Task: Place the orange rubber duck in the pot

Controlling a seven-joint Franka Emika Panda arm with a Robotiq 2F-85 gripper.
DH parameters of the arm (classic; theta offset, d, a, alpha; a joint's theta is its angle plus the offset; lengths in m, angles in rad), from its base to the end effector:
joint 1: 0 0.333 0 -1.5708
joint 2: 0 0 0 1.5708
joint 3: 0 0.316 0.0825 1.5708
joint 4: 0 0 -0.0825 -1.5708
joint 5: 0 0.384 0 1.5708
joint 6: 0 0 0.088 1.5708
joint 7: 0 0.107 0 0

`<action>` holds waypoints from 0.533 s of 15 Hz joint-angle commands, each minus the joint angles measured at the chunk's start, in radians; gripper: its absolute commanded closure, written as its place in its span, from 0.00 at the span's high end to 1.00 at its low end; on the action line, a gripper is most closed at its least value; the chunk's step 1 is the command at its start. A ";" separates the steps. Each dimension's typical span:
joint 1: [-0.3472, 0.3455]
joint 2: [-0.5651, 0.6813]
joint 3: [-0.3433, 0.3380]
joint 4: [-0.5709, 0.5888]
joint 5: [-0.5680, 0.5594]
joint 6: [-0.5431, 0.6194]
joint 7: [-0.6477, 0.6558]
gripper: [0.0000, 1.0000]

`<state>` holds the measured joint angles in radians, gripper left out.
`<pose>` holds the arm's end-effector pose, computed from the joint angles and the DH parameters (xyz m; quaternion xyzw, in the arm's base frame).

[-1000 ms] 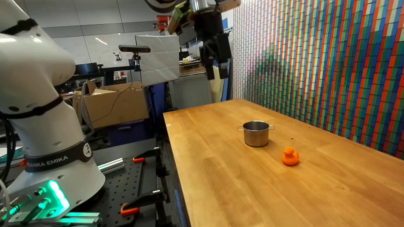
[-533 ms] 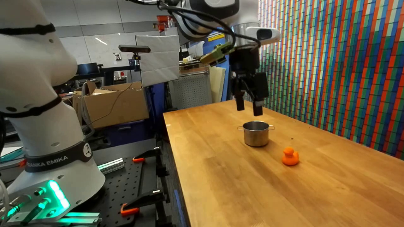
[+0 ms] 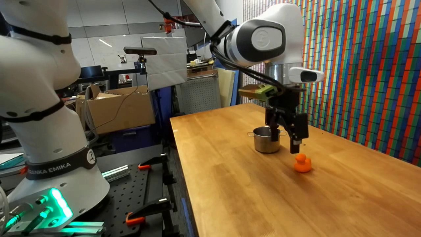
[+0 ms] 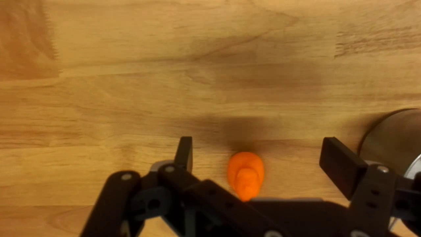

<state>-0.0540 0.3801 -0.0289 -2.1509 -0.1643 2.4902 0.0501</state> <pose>0.5633 -0.0460 0.2181 0.9983 0.0008 -0.0214 0.0534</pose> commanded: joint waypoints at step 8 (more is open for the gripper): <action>0.015 0.274 -0.014 0.246 0.026 0.042 -0.020 1.00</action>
<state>-0.0527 0.5939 -0.0317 -1.9681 -0.1515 2.5122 0.0498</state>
